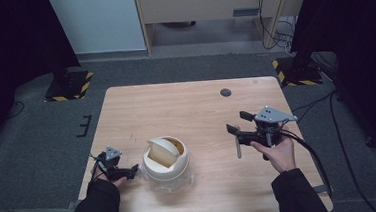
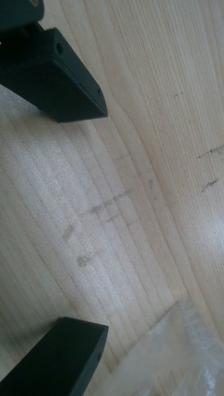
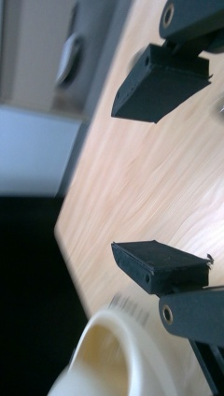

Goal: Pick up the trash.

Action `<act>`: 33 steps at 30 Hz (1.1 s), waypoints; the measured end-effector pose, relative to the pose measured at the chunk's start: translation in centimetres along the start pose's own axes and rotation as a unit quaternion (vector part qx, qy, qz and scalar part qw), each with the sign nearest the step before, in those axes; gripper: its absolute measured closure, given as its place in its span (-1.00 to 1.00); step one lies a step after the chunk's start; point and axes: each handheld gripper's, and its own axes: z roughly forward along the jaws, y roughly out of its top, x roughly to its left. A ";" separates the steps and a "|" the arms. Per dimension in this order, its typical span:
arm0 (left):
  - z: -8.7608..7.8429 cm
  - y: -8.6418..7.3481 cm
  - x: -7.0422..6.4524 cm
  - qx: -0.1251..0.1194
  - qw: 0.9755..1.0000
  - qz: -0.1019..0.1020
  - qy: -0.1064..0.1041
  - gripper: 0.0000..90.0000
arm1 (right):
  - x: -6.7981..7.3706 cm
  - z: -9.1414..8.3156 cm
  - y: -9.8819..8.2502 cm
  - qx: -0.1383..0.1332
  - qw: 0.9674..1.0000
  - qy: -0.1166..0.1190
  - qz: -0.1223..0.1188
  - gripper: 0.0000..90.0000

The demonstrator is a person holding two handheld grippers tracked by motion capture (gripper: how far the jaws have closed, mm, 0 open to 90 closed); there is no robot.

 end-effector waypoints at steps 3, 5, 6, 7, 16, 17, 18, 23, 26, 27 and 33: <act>0.0 0.0 0.0 0.000 1.000 0.000 0.000 -1.00 | -1.0 0.6 -1.9 0.027 0.999 -0.038 0.008 -0.30; 0.0 0.0 0.0 0.000 1.000 0.000 0.000 -1.00 | -1.4 1.1 -3.0 0.042 0.997 -0.056 0.016 -0.27; 0.0 0.0 0.0 0.000 1.000 0.000 0.000 -1.00 | -1.6 1.4 -3.5 0.050 0.997 -0.063 0.020 -0.24; 0.0 0.0 0.0 0.000 1.000 0.000 0.000 -1.00 | -1.8 1.7 -4.0 0.059 0.996 -0.070 0.022 -0.22; 0.0 0.0 0.0 0.000 1.000 0.000 0.000 -1.00 | -3.1 4.5 -7.5 0.170 0.978 -0.113 0.054 -0.02; 0.0 0.0 0.0 0.000 1.000 0.000 0.000 -1.00 | -3.4 4.8 -7.8 0.176 0.975 -0.117 0.062 -0.02; 0.0 0.0 0.0 0.000 1.000 0.000 0.000 -1.00 | -3.5 5.0 -8.0 0.181 0.974 -0.119 0.068 -0.02; 0.1 0.1 0.0 0.000 1.000 0.000 -0.001 -1.00 | -3.6 5.9 -9.0 0.201 0.971 -0.106 0.080 0.09; 0.0 0.1 0.0 0.000 1.000 0.000 -0.002 -1.00 | -3.7 6.5 -9.4 0.207 0.969 -0.103 0.088 0.16; 0.0 0.1 0.0 0.002 1.000 0.001 -0.003 -0.99 | -3.7 6.7 -9.5 0.208 0.968 -0.102 0.091 0.21; -0.4 0.5 0.2 0.014 1.000 -0.002 -0.002 -0.76 | -3.9 7.5 -10.1 0.230 0.963 -0.113 0.087 0.33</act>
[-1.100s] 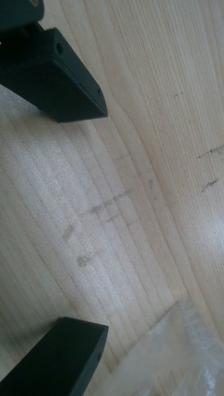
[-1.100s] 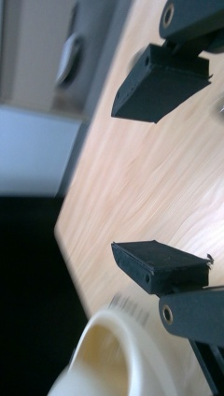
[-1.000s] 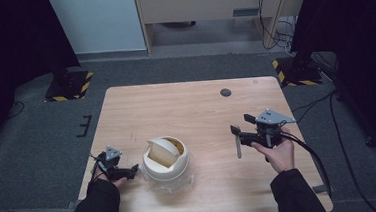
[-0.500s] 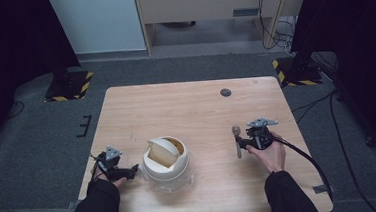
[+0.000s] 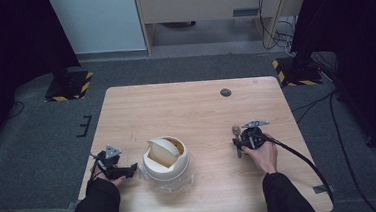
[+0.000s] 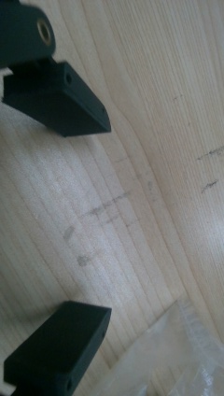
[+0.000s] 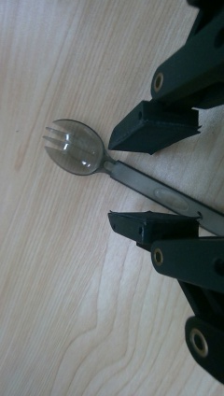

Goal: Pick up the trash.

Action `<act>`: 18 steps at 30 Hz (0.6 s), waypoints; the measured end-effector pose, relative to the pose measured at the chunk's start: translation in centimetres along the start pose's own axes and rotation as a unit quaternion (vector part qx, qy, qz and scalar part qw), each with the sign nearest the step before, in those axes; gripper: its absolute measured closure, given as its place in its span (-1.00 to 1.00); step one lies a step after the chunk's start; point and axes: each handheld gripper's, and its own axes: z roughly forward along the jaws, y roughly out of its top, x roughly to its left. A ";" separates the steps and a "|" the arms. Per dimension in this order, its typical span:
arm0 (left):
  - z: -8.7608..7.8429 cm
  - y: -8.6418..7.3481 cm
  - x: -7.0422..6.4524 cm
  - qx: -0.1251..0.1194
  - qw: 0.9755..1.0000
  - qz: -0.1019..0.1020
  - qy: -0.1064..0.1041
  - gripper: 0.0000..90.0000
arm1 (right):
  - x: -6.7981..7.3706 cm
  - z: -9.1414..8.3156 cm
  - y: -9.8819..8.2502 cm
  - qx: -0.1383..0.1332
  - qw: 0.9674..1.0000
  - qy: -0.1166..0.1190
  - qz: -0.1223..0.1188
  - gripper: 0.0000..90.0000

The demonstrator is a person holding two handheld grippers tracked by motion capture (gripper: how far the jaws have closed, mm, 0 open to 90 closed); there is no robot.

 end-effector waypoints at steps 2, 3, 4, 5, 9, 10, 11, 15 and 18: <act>-0.1 0.1 0.0 0.004 1.000 -0.002 0.000 -0.68 | 0.0 0.3 -0.1 -0.001 1.000 -0.005 -0.003 0.38; -0.2 0.1 0.1 0.007 1.000 -0.003 0.001 -0.65 | 0.1 0.3 -0.1 -0.003 1.000 -0.006 -0.005 0.43; -0.3 0.2 0.1 0.008 1.000 -0.006 0.001 -0.62 | 0.1 0.3 -0.1 -0.004 1.000 -0.007 -0.005 0.49; -0.3 0.3 0.1 0.008 1.000 -0.008 0.001 -0.59 | 0.1 0.3 -0.2 -0.007 1.000 -0.010 -0.007 0.56; -0.7 0.5 0.1 -0.004 1.000 -0.014 0.003 -0.53 | 0.2 0.2 -0.3 -0.005 1.000 -0.009 -0.011 0.77; -0.8 0.6 0.1 -0.008 1.000 -0.016 0.003 -0.52 | 0.2 0.2 -0.3 -0.004 1.000 -0.005 -0.009 0.77; -0.8 0.7 0.1 -0.011 1.000 -0.016 0.003 -0.51 | 0.2 0.2 -0.2 -0.001 1.000 0.000 -0.008 0.78; -1.2 1.0 0.0 -0.027 0.999 -0.021 0.001 -0.48 | 0.2 -0.1 -0.1 0.000 1.000 0.010 -0.008 0.78; -1.5 1.2 -0.1 -0.039 0.999 -0.024 0.001 -0.46 | 0.0 -0.8 0.3 -0.022 1.000 0.020 -0.005 0.78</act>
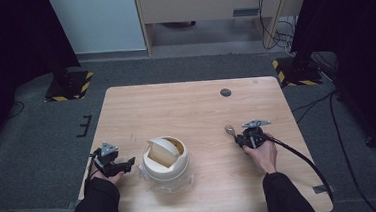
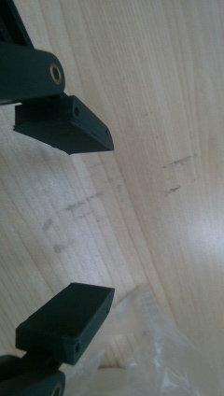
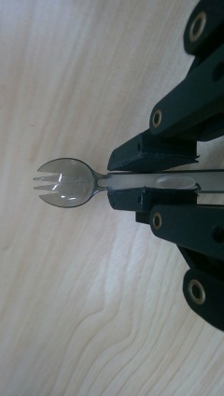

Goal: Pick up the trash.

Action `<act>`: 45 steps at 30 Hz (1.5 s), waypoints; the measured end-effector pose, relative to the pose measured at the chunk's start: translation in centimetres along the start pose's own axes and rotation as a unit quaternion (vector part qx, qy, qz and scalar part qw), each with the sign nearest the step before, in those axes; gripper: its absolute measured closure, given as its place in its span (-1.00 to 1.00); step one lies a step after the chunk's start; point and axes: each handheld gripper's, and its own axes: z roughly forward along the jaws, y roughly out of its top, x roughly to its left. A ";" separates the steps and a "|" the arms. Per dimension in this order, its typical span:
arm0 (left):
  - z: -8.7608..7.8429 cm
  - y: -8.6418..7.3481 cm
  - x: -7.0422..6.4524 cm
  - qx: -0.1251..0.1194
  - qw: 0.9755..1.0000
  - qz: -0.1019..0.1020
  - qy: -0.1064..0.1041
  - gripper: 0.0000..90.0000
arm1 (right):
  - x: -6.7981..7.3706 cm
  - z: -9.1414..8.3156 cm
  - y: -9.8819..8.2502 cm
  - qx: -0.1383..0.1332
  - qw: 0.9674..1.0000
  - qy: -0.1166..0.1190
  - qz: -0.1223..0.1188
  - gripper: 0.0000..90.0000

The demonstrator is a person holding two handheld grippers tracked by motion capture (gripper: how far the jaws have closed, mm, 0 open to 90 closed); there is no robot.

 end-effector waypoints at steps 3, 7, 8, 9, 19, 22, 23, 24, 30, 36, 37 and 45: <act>-0.4 0.3 -0.1 -0.018 1.000 -0.007 -0.002 -0.45 | -0.1 -1.0 0.6 -0.032 0.999 0.011 0.009 0.78; -1.1 0.8 -0.2 -0.048 0.999 -0.008 -0.001 -0.43 | -0.2 -2.5 1.4 -0.070 0.997 0.029 0.011 0.78; -1.3 1.0 -0.2 -0.058 0.998 -0.009 0.000 -0.43 | -0.2 -2.9 1.5 -0.080 0.996 0.033 0.013 0.78; -1.4 1.1 -0.3 -0.065 0.998 -0.009 0.000 -0.42 | -0.2 -3.4 1.7 -0.092 0.995 0.037 0.014 0.78; -3.8 2.7 -1.1 -0.158 0.987 -0.016 -0.008 -0.40 | -0.9 -6.9 2.7 -0.154 0.986 0.050 0.025 0.78; -4.6 3.1 -1.1 -0.180 0.984 -0.017 -0.006 -0.39 | -1.0 -7.9 3.2 -0.174 0.983 0.054 0.024 0.78; -4.8 3.2 -1.1 -0.187 0.982 -0.019 -0.005 -0.39 | -1.0 -8.2 3.3 -0.179 0.982 0.055 0.023 0.78; -5.1 3.4 -1.1 -0.193 0.981 -0.020 -0.005 -0.39 | -1.0 -8.5 3.5 -0.185 0.981 0.056 0.023 0.78; -6.7 4.3 -1.4 -0.241 0.970 -0.029 -0.015 -0.36 | -0.6 -10.1 4.3 -0.216 0.974 0.069 0.021 0.78; -8.5 5.7 -1.9 -0.277 0.960 -0.032 -0.032 -0.35 | 0.0 -11.7 5.2 -0.246 0.965 0.087 0.016 0.78; -8.8 6.0 -2.0 -0.285 0.957 -0.034 -0.035 -0.35 | 0.1 -12.0 5.3 -0.251 0.964 0.089 0.016 0.78; -11.7 7.9 -3.5 -0.326 0.942 -0.028 -0.067 -0.34 | 1.5 -14.2 6.6 -0.288 0.950 0.117 -0.004 0.78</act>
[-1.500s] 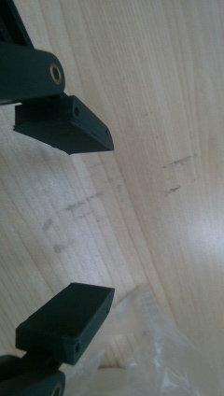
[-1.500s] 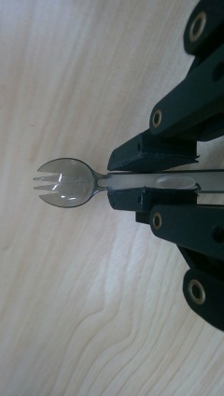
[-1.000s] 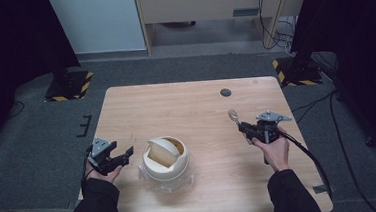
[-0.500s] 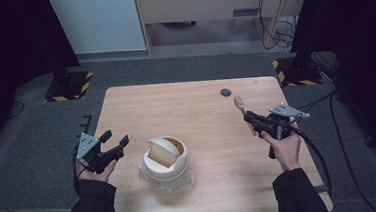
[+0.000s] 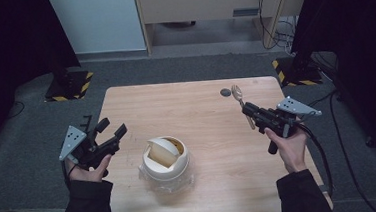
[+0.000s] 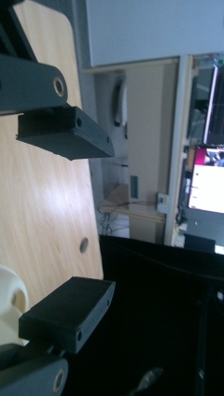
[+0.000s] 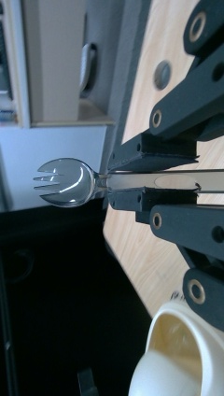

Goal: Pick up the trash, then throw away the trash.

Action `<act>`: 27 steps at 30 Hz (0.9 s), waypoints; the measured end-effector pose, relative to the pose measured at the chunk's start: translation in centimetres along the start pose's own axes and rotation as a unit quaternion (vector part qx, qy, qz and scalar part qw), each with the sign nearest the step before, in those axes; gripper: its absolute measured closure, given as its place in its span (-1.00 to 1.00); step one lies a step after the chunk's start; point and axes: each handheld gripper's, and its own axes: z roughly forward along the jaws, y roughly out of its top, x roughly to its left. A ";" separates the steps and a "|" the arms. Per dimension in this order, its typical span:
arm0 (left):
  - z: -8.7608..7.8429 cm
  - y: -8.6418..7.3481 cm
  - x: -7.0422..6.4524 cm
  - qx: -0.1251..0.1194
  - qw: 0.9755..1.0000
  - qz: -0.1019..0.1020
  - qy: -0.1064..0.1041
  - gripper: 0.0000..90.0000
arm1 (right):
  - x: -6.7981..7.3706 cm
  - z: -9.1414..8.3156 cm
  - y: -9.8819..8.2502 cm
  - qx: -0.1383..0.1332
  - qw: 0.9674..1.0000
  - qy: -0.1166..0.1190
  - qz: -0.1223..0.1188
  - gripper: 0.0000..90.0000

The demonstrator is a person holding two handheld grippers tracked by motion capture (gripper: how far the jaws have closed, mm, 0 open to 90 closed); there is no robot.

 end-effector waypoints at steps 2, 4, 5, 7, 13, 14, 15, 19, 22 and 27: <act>-0.1 0.6 -0.7 -0.011 1.000 0.000 -0.009 -0.34 | 0.6 -0.1 0.5 -0.007 1.000 0.009 -0.005 0.78; -0.3 1.2 -1.4 -0.018 1.000 0.001 -0.019 -0.34 | 1.1 -0.2 0.9 -0.013 1.000 0.018 -0.010 0.78; -0.3 1.5 -1.7 -0.021 0.999 0.000 -0.025 -0.34 | 1.4 -0.3 1.1 -0.015 1.000 0.024 -0.010 0.78; -0.3 2.1 -2.4 -0.027 0.999 -0.003 -0.037 -0.34 | 1.9 -0.4 1.5 -0.021 0.999 0.033 -0.017 0.78; 0.5 2.9 -4.1 -0.024 0.998 0.000 -0.062 -0.35 | 3.0 -0.6 2.2 -0.030 0.998 0.048 -0.026 0.78; 0.8 2.9 -4.3 -0.023 0.998 -0.001 -0.065 -0.35 | 3.1 -0.6 2.3 -0.032 0.998 0.050 -0.026 0.78; 1.1 3.0 -4.6 -0.022 0.997 -0.002 -0.068 -0.35 | 3.3 -0.6 2.3 -0.034 0.998 0.052 -0.028 0.78; 2.5 3.1 -5.7 -0.019 0.997 -0.002 -0.073 -0.34 | 3.6 -0.5 2.2 -0.039 0.997 0.062 -0.023 0.78; 3.6 3.3 -6.7 -0.016 0.997 -0.001 -0.079 -0.32 | 3.8 -0.3 2.0 -0.037 0.997 0.067 -0.026 0.78; 4.9 3.8 -8.3 -0.012 0.996 0.002 -0.091 -0.28 | 4.3 0.3 1.5 -0.030 0.996 0.080 -0.030 0.78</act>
